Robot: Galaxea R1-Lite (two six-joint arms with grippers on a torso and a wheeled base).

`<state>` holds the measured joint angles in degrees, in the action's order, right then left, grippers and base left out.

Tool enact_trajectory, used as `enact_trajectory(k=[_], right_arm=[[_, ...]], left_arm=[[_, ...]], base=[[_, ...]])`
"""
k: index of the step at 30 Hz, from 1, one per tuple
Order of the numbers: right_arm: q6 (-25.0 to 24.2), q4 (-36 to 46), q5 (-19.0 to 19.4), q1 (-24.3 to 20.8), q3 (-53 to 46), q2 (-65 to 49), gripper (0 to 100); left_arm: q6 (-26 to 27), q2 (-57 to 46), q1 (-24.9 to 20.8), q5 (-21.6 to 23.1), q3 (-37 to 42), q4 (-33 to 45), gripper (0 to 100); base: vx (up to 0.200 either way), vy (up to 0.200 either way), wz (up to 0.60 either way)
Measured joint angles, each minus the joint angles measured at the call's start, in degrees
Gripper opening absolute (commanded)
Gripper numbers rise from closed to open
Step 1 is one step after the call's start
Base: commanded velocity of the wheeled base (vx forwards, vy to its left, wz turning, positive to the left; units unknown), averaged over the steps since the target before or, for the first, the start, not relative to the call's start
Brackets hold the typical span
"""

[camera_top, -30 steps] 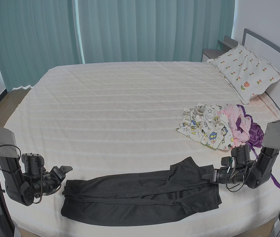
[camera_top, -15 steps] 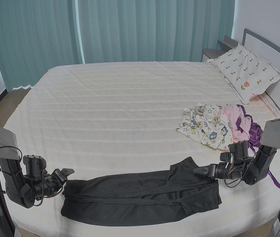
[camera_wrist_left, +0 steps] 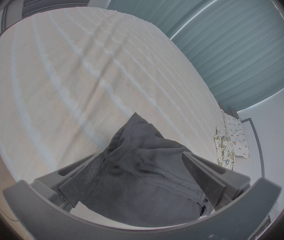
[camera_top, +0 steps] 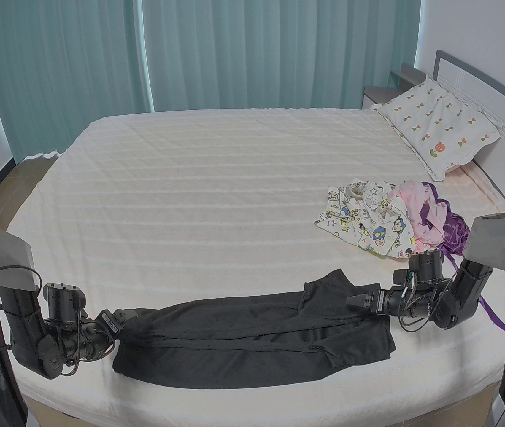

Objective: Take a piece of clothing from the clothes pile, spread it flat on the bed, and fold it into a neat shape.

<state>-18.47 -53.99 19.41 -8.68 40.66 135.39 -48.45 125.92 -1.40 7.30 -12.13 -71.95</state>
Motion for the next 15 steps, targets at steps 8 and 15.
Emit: enact_trajectory(k=[8, 15], right_arm=[[0.1, 2.6, -0.6, -0.7, 6.1, 1.9, 100], [0.2, 8.9, -0.6, -0.6, 11.6, 2.7, 100]], left_arm=[[0.0, 0.0, 0.0, 0.1, -0.1, 0.0, 100], [0.0, 0.0, 0.0, 0.2, -0.2, 0.0, 100]], base=[[0.0, 0.0, 0.0], [0.0, 0.0, 0.0]])
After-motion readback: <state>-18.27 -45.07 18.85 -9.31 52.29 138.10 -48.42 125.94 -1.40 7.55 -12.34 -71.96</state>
